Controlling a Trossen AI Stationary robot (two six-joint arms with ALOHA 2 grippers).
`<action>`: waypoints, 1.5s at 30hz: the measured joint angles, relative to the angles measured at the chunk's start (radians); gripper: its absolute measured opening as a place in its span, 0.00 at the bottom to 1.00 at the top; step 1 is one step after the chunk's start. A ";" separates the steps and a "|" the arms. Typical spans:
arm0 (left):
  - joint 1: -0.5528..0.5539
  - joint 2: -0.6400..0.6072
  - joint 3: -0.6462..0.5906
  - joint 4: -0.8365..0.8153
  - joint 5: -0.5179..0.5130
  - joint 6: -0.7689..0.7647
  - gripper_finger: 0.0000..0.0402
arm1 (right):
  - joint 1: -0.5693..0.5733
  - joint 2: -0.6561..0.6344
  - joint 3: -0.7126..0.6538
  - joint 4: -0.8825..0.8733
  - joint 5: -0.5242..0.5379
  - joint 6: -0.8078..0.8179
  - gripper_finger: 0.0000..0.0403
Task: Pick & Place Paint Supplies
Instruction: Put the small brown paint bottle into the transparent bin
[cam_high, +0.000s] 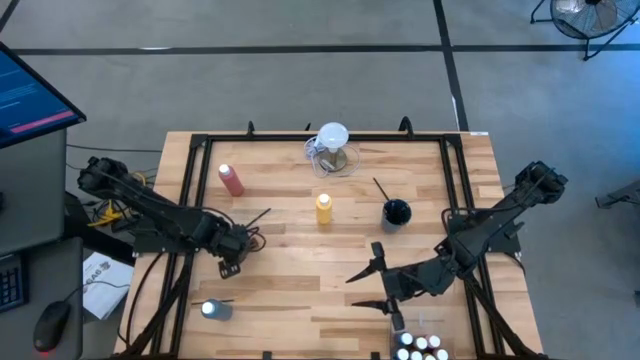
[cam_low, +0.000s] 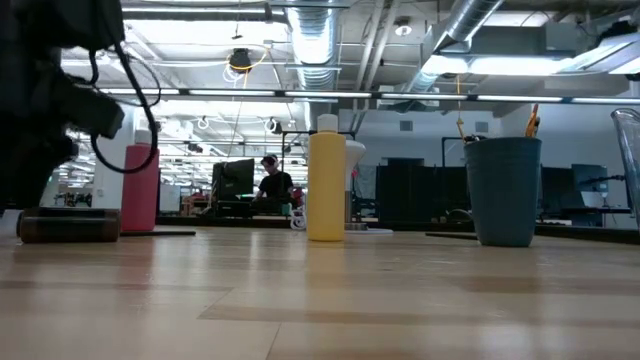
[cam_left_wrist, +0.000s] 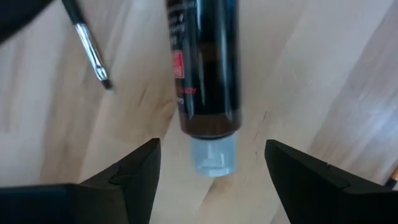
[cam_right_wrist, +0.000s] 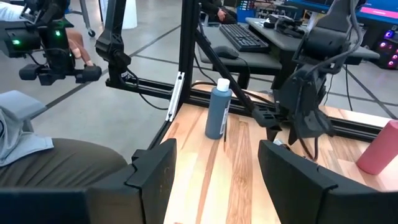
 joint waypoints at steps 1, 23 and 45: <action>0.000 0.000 -0.013 0.009 0.001 -0.003 0.64 | -0.001 0.000 0.000 0.000 0.000 0.000 0.55; 0.000 0.001 -0.089 0.141 -0.060 -0.014 0.48 | -0.001 0.000 0.000 0.000 0.000 0.000 0.55; -0.033 0.001 0.066 0.286 0.196 0.000 0.24 | -0.099 0.168 0.007 -0.027 -0.006 -0.068 0.55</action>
